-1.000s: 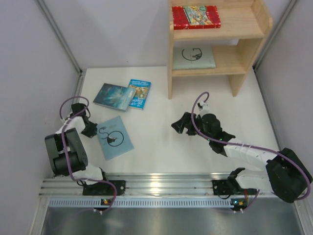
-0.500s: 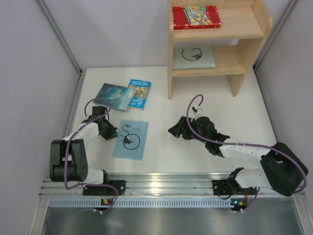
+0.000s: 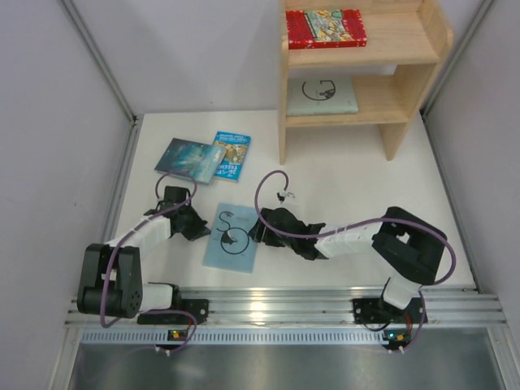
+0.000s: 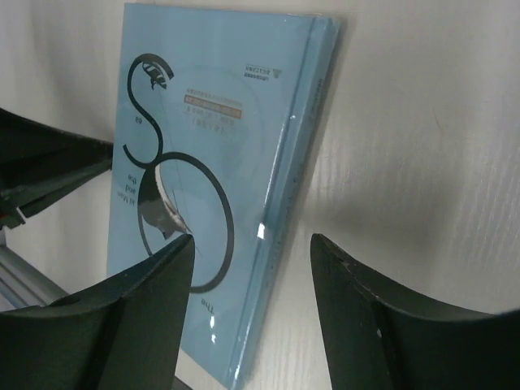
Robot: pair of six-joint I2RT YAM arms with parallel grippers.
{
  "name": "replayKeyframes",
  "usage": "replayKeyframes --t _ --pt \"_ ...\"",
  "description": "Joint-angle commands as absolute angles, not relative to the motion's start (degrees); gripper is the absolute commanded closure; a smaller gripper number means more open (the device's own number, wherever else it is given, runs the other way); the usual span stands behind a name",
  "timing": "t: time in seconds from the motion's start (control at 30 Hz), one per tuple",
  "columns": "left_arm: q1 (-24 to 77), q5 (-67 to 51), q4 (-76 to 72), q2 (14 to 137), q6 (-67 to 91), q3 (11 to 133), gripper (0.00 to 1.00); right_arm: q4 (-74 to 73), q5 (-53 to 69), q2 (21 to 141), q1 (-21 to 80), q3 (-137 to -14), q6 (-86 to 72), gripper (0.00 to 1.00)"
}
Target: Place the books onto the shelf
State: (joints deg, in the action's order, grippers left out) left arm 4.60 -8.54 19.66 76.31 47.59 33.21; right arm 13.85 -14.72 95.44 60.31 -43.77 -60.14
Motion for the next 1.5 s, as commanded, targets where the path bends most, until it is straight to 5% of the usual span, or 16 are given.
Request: replayKeyframes --t 0.0,0.4,0.77,1.17,1.47 --pt "9.0 -11.5 17.9 73.9 50.2 29.6 1.0 11.3 -20.7 97.9 61.1 -46.4 -60.4 0.4" --pt "21.6 -14.8 9.1 74.9 55.8 27.8 1.0 13.5 -15.2 88.2 53.2 -36.4 -44.1 0.59" --pt "21.9 2.8 27.4 71.6 46.1 38.8 1.0 9.9 -5.6 79.4 51.6 -31.5 -41.5 0.45" --pt "22.2 -10.4 14.2 75.8 50.4 29.4 1.0 9.1 -8.8 90.3 55.9 -38.9 -45.3 0.39" --pt "22.4 -16.3 6.9 80.9 53.3 25.8 1.0 29.7 9.0 87.4 50.9 -35.5 -51.4 0.37"
